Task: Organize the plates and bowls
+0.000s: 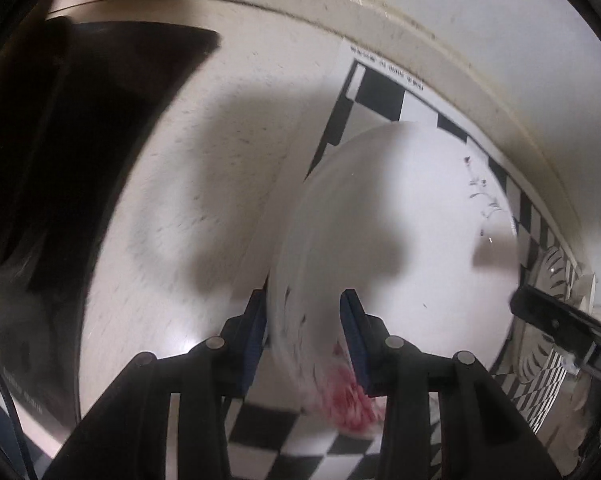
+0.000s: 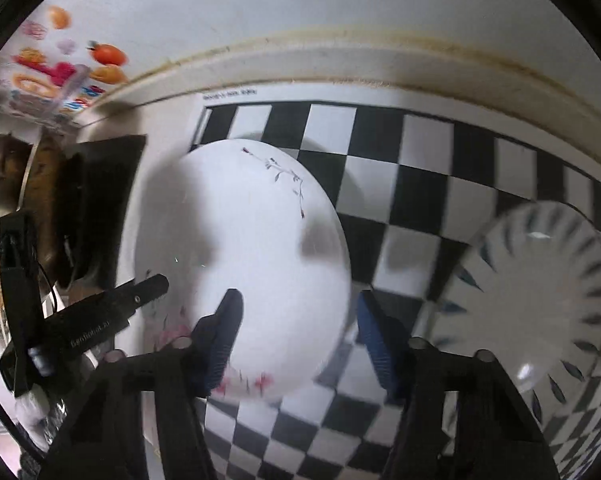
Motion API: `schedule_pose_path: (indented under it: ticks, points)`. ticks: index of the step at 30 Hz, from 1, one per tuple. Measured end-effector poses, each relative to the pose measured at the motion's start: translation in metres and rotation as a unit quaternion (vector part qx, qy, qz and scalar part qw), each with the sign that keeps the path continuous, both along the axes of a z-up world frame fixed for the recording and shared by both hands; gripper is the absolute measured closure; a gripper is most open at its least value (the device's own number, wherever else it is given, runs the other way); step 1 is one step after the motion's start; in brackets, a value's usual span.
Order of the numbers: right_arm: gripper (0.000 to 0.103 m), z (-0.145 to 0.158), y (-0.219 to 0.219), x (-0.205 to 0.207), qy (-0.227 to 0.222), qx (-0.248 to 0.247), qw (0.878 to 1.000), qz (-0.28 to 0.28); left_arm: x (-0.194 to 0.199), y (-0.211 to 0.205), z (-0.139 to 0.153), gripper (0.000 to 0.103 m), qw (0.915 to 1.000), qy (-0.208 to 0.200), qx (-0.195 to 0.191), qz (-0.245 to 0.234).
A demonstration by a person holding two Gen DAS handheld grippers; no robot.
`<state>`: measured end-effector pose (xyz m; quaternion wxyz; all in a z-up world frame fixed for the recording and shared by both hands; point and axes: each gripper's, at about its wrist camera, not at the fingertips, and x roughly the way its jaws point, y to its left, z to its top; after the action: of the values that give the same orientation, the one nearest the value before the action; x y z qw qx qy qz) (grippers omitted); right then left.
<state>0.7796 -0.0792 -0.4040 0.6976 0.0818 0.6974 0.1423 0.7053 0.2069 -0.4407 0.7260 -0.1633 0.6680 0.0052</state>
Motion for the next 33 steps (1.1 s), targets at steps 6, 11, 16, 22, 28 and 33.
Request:
schedule_pose_path:
  ticks: [6,11,16,22,28,33]
  points:
    - [0.064,-0.030,0.010,0.015,0.030,-0.024,0.999,-0.007,0.009,-0.010,-0.002,0.069,0.9994,-0.016,0.017,-0.026]
    - [0.080,-0.035,-0.001,0.010,0.025,-0.036,0.999,-0.022,0.008,-0.013,0.002,0.074,0.9989,-0.030,0.026,-0.027]
    - [0.084,-0.031,-0.013,0.006,0.014,-0.016,0.999,-0.036,-0.008,-0.016,0.017,0.076,0.9980,-0.045,0.034,-0.028]
    - [0.086,-0.012,-0.024,-0.008,-0.005,0.006,0.999,-0.040,-0.015,-0.021,0.049,0.076,0.9967,-0.069,0.035,-0.025]
    - [0.086,0.025,-0.044,-0.032,-0.037,0.022,0.998,-0.048,-0.034,-0.037,0.079,0.076,0.9940,-0.095,0.038,-0.037]
    - [0.086,0.067,-0.084,-0.069,-0.063,0.036,0.995,-0.064,-0.058,-0.062,0.122,0.076,0.9903,-0.122,0.027,-0.062]
